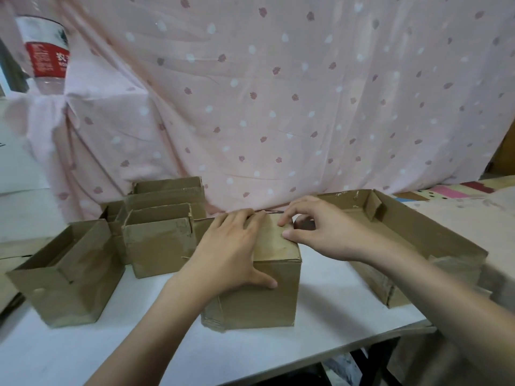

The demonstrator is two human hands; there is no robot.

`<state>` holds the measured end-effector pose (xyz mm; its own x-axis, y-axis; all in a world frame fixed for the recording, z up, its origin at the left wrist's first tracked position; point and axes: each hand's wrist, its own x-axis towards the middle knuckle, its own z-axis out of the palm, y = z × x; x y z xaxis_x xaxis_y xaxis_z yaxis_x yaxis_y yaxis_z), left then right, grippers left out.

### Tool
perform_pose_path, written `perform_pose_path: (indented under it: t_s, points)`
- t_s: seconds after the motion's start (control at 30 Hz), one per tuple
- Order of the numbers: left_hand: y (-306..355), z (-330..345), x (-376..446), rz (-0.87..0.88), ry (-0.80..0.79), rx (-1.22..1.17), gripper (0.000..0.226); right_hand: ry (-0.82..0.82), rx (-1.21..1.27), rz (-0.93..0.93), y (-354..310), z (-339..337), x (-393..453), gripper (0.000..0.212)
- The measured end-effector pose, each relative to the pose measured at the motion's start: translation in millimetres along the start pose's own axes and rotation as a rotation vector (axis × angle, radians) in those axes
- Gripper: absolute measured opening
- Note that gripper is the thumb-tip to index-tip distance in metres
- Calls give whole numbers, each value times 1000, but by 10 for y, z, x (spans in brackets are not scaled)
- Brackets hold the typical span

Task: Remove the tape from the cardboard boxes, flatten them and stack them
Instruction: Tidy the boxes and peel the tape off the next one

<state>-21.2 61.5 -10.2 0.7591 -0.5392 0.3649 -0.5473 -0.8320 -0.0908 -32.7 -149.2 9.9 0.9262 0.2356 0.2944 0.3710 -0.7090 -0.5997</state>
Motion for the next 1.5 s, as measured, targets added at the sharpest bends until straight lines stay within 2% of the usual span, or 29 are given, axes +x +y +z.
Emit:
perform_pose_path:
  t_s: [0.23, 0.4, 0.5, 0.63, 0.9, 1.27, 1.33, 1.5]
  points:
    - [-37, 140, -118, 13, 170, 118, 133, 46, 26, -52, -80, 70, -39, 11]
    - [-31, 170, -204, 6, 199, 130, 133, 89, 44, -112, -64, 155, -100, 18]
    - [-30, 182, -229, 2, 198, 128, 132, 70, -73, -163, -90, 199, -133, 28]
    - [-41, 194, -232, 4, 181, 121, 131, 102, -183, -229, -94, 260, -120, 22]
    - [-32, 190, -249, 9, 159, 129, 132, 215, -196, -368, -35, 311, -49, 10]
    - [13, 277, -256, -12, 159, 145, 133, 79, -313, -402, -145, 298, 10, 9]
    - [-6, 290, -261, -18, 165, 142, 132, 57, -232, -398, -140, 290, -19, 14]
    - [-127, 272, -252, -53, 195, 131, 131, 79, 129, -210, -37, 199, -59, 22]
